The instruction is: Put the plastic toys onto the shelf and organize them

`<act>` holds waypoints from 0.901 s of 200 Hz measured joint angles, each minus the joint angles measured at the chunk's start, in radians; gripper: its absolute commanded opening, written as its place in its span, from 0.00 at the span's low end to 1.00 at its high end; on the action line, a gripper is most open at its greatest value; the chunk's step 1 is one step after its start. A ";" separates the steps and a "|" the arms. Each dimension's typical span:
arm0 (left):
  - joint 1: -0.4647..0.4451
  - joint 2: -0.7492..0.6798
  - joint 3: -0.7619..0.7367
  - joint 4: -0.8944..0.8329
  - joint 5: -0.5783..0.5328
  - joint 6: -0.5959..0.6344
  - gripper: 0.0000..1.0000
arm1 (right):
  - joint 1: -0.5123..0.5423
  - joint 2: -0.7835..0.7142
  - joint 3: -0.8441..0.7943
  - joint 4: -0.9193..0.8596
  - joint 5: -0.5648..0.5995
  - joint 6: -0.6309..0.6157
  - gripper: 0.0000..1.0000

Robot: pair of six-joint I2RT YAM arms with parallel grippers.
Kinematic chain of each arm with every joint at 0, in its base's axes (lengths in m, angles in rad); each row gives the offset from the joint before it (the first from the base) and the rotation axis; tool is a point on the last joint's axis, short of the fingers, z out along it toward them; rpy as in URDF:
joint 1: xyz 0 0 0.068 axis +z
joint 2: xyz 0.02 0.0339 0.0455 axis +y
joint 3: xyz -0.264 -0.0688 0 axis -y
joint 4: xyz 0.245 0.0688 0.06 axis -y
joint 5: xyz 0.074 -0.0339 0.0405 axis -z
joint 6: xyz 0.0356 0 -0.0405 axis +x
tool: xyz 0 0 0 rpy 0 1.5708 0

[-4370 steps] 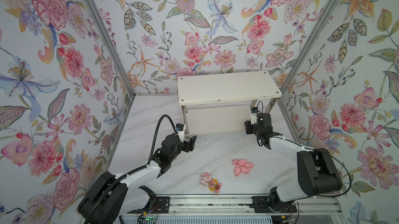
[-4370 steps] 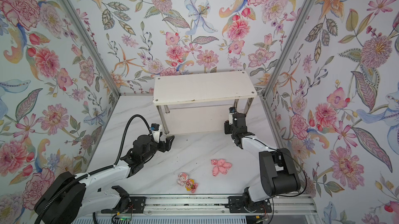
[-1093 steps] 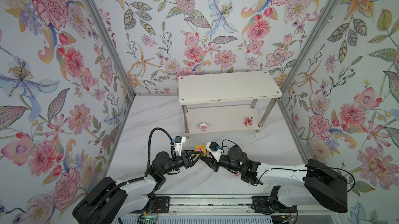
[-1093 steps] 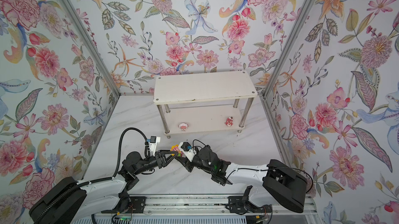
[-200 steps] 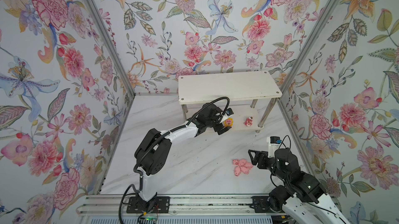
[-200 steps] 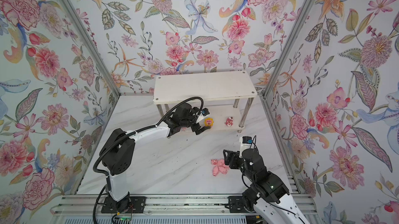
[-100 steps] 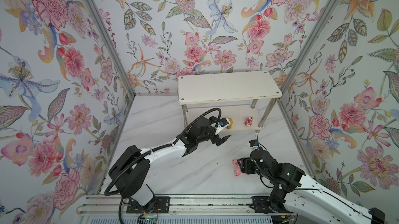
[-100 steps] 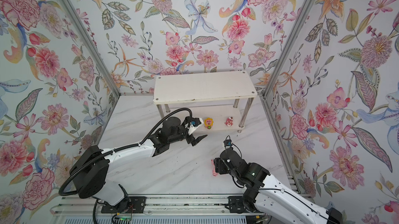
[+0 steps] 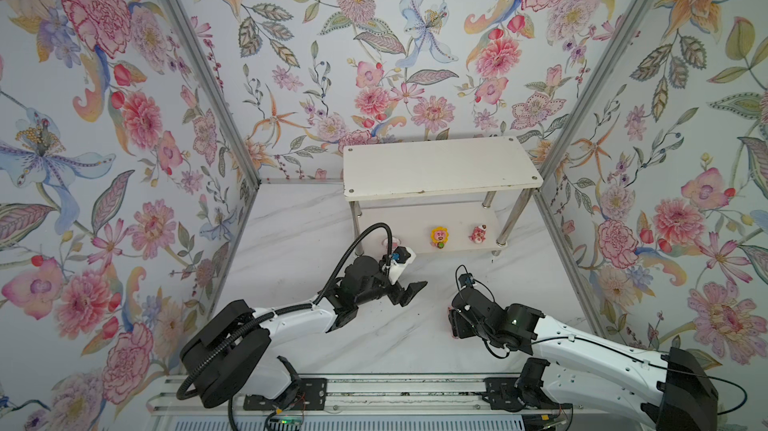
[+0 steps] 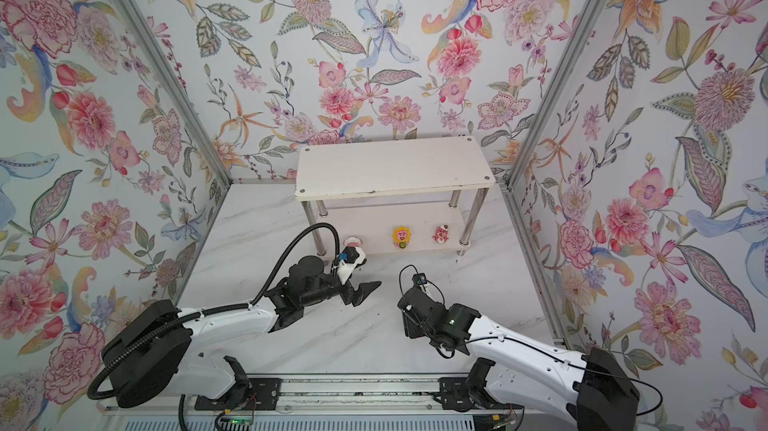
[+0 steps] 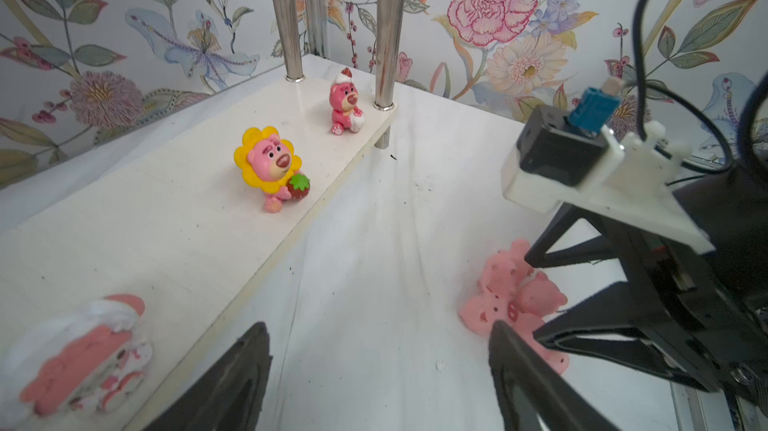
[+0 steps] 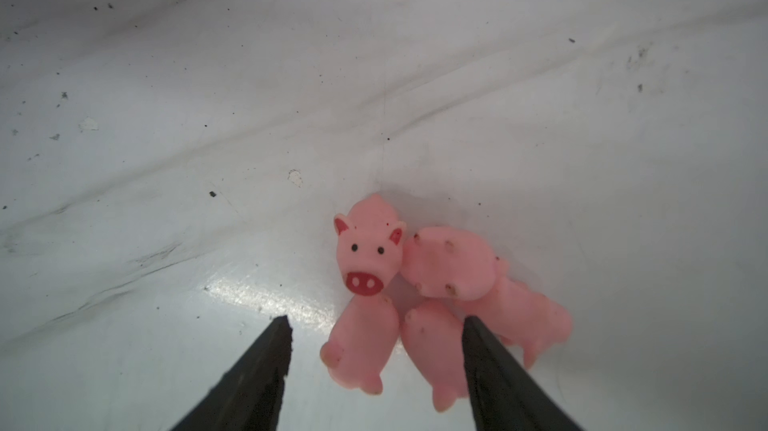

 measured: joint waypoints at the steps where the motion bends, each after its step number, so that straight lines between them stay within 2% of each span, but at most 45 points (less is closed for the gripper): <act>1: 0.000 0.000 -0.002 0.001 0.001 -0.001 0.85 | -0.002 0.002 0.000 0.002 -0.002 -0.002 0.65; 18: 0.000 -0.006 -0.030 0.005 0.011 -0.027 0.85 | -0.029 0.052 0.000 0.044 -0.021 -0.023 0.60; 52: 0.024 -0.047 -0.067 0.036 0.058 -0.088 0.84 | -0.067 0.120 0.000 0.115 -0.060 -0.063 0.44; 102: 0.125 -0.055 -0.153 0.137 0.143 -0.203 0.79 | -0.108 0.190 0.000 0.204 -0.111 -0.088 0.40; 118: 0.127 -0.054 -0.161 0.150 0.159 -0.221 0.79 | -0.111 0.211 0.000 0.219 -0.119 -0.092 0.30; 133: 0.132 -0.054 -0.161 0.166 0.172 -0.227 0.79 | -0.111 0.219 0.000 0.225 -0.126 -0.100 0.25; 151: 0.138 -0.054 -0.161 0.185 0.187 -0.238 0.79 | -0.111 0.218 0.000 0.230 -0.127 -0.099 0.20; 180: 0.158 -0.054 -0.161 0.207 0.204 -0.250 0.79 | -0.124 0.180 0.004 0.212 -0.125 -0.109 0.19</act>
